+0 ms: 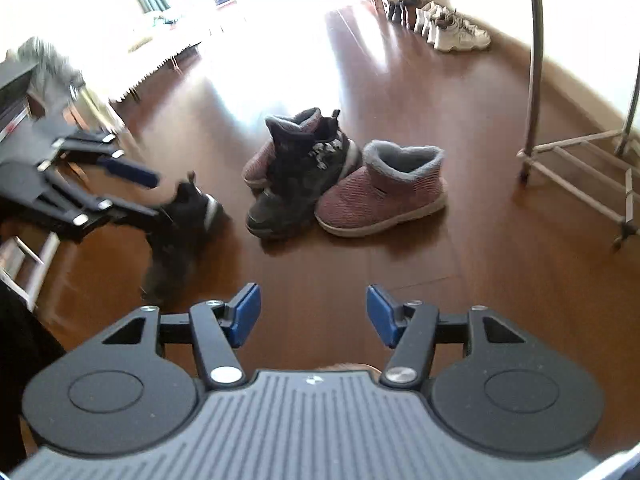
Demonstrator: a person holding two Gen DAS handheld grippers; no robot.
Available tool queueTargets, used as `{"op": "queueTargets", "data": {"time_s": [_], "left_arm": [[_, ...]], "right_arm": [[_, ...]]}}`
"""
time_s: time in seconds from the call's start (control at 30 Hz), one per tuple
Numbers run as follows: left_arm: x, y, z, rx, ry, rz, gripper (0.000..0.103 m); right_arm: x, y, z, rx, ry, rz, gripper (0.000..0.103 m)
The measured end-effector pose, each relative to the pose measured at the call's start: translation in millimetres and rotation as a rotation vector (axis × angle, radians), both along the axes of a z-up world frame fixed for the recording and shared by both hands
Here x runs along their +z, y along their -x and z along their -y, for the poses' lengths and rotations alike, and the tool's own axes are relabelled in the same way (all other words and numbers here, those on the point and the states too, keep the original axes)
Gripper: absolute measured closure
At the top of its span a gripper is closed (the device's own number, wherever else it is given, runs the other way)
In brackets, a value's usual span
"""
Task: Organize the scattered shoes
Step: 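Open both tools and move them back over the pink boots, then close the right tool on the collar of a pink striped boot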
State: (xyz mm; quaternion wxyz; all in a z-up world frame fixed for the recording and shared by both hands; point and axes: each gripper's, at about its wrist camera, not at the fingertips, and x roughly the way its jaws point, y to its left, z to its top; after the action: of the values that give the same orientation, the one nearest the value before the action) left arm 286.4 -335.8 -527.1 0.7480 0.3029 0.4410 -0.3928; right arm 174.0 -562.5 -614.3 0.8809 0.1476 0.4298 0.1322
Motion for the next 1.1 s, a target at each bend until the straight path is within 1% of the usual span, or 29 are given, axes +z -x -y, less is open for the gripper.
{"op": "queueTargets", "data": {"time_s": [0.03,0.07,0.1,0.13,0.2,0.23,0.27,0.33,0.37,0.43,0.47,0.53,0.57,0.63,0.7,0.73,0.77,0.87,0.9,0.97,1.03,1.07,1.1], "left_arm": [[-3,-4,0,0.007,-0.028,-0.002,0.045],[-11,-8,4,0.012,-0.075,0.003,0.045],[-18,-10,7,0.003,-0.089,0.011,0.045],[-26,-14,10,-0.007,-0.1,0.02,0.045],[-49,-30,18,-0.029,-0.083,0.043,0.045],[-58,-35,20,-0.027,-0.074,0.053,0.045],[-75,-48,23,-0.01,-0.056,0.07,0.045],[-100,-76,24,0.083,-0.018,0.046,0.046],[-112,-89,24,0.126,0.002,0.032,0.046],[-126,-111,23,0.159,0.043,-0.027,0.046],[-133,-122,23,0.171,0.062,-0.052,0.046],[-143,-134,21,0.152,0.064,-0.052,0.046],[-149,-140,20,0.143,0.065,-0.051,0.046],[-157,-149,19,0.142,0.065,-0.05,0.046],[-172,-162,20,0.143,0.064,-0.085,0.046],[-179,-166,21,0.138,0.055,-0.094,0.046],[-182,-168,22,0.133,0.046,-0.09,0.046],[-195,-174,26,0.136,0.009,-0.048,0.046],[-198,-175,26,0.142,0.002,-0.049,0.046],[-204,-178,26,0.152,-0.011,-0.054,0.046],[-208,-177,25,0.157,-0.027,-0.05,0.046],[-209,-177,25,0.161,-0.031,-0.05,0.046],[-210,-176,25,0.167,-0.037,-0.051,0.046]], "right_arm": [[-3,-11,0,0.008,-0.018,-0.006,0.054],[-10,-25,-3,0.022,-0.026,-0.017,0.059],[-19,-45,-8,0.045,-0.023,-0.036,0.072],[-26,-59,-13,0.054,-0.014,-0.051,0.077],[-37,-79,-18,0.055,0.019,-0.047,0.077],[-43,-89,-21,0.056,0.036,-0.045,0.077],[-48,-98,-23,0.055,0.054,-0.044,0.077],[-59,-114,-26,0.045,0.098,-0.044,0.077],[-67,-131,-29,0.044,0.123,-0.043,0.077],[-73,-150,-33,0.038,0.145,-0.031,0.073],[-78,-166,-36,0.033,0.164,-0.022,0.072],[-86,-196,-40,0.036,0.223,-0.003,0.063],[-91,-210,-42,0.036,0.252,0.004,0.061],[-102,-233,-45,0.034,0.312,-0.011,0.06],[-114,-255,-47,0.033,0.366,-0.027,0.06],[-121,-263,-46,0.036,0.367,-0.042,0.06],[-133,-277,-45,0.044,0.363,-0.076,0.06],[-152,-291,-43,0.051,0.342,-0.122,0.06],[-159,-295,-44,0.055,0.332,-0.137,0.06],[-171,-300,-46,0.081,0.324,-0.154,0.064],[-183,-302,-50,0.121,0.329,-0.157,0.079],[-184,-301,-52,0.154,0.341,-0.137,0.081],[-184,-300,-51,0.173,0.344,-0.13,0.086]]}}
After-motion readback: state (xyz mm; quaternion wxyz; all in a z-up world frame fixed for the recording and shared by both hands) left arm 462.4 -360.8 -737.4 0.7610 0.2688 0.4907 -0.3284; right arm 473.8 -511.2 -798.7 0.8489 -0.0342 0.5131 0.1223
